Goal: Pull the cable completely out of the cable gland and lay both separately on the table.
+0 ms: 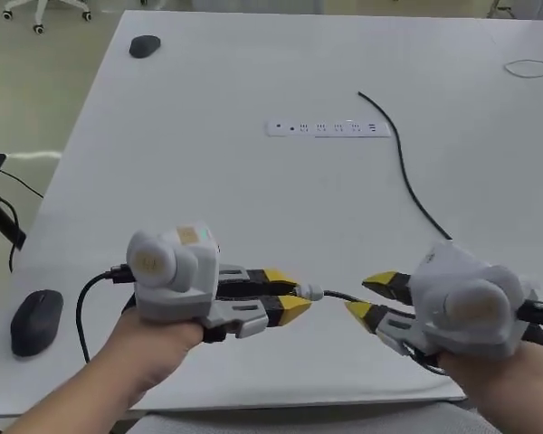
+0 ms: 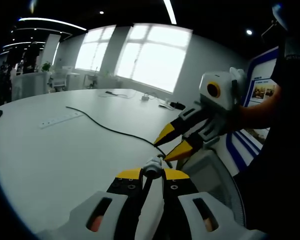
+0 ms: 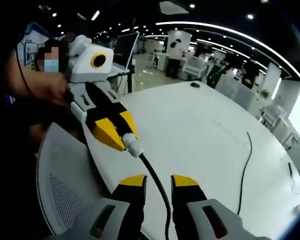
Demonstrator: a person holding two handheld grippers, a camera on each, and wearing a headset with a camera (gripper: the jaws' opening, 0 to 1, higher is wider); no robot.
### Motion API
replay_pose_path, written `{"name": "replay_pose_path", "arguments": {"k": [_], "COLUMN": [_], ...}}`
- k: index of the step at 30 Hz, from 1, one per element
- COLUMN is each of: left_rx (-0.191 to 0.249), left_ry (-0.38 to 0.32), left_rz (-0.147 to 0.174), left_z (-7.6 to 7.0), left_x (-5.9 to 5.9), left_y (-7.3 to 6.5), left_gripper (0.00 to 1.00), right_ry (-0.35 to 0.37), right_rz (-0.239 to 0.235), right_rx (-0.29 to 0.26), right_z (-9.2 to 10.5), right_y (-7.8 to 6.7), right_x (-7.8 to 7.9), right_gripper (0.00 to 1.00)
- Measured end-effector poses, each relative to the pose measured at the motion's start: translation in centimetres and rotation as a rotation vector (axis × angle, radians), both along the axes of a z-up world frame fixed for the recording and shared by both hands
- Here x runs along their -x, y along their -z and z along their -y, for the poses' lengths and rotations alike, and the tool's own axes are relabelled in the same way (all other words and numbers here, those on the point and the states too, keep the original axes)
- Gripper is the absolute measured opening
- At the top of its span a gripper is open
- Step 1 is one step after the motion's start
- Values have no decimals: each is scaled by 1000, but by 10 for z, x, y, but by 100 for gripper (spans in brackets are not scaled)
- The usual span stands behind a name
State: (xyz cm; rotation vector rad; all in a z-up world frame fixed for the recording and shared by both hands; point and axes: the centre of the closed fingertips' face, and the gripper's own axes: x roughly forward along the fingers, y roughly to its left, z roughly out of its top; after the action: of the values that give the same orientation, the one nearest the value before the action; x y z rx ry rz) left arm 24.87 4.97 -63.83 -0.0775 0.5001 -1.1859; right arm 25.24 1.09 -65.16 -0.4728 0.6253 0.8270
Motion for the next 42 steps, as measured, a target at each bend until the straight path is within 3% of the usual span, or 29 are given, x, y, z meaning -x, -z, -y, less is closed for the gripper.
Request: {"name": "replay_pose_path", "arguments": {"k": [6,23,34,42], "left_rx": [-3,3,16,10], "left_ry": [12,41,27,27], "left_rz": [-3,-11,-2,2], "left_z": [1,4,6,7], "left_x": [2,5,2,3], "left_y": [0,3,0,2], "left_gripper": [15,15,15,15], "right_ry": [-52,-113,-40,7], "right_rz": [22,56,45,9], "right_rx": [16,60,-3,-37], "right_z": [-15,-19,-15,-7], "right_y": [1,5,2,9], "right_x": [3,4,-1,0], "right_gripper": [13,3,1,1]}}
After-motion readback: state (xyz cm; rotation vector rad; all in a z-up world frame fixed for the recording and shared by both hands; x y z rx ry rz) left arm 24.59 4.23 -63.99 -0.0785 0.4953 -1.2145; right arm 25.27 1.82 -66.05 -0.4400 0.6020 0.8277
